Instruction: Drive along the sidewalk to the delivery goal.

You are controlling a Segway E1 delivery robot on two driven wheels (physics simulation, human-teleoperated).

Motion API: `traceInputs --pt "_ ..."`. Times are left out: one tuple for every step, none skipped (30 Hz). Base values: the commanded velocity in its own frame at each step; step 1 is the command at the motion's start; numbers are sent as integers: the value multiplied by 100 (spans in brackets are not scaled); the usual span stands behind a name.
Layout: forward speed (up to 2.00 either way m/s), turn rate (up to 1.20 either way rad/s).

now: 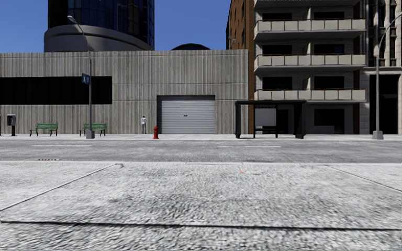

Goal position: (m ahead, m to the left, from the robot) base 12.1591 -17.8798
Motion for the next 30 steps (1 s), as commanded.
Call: traceInputs --pt "142 0" --pt "142 0" --pt "142 0" --pt "142 0" --pt "142 0" --pt "142 0" --pt "142 0" --pt "142 0" --pt "142 0" --pt "142 0" --pt "142 0" --pt "142 0" --pt "142 0" --pt "142 -31" --pt "142 -56" --pt "142 -70" --pt "142 -73" --pt "142 -75" --pt "142 -75" --pt "142 -80" --pt "143 -96" --pt "143 -106" --pt "143 -106" --pt "143 -109" --pt "143 -109" --pt "143 -109" --pt "143 -109" --pt "143 -109" --pt "143 -109" --pt "143 -109"
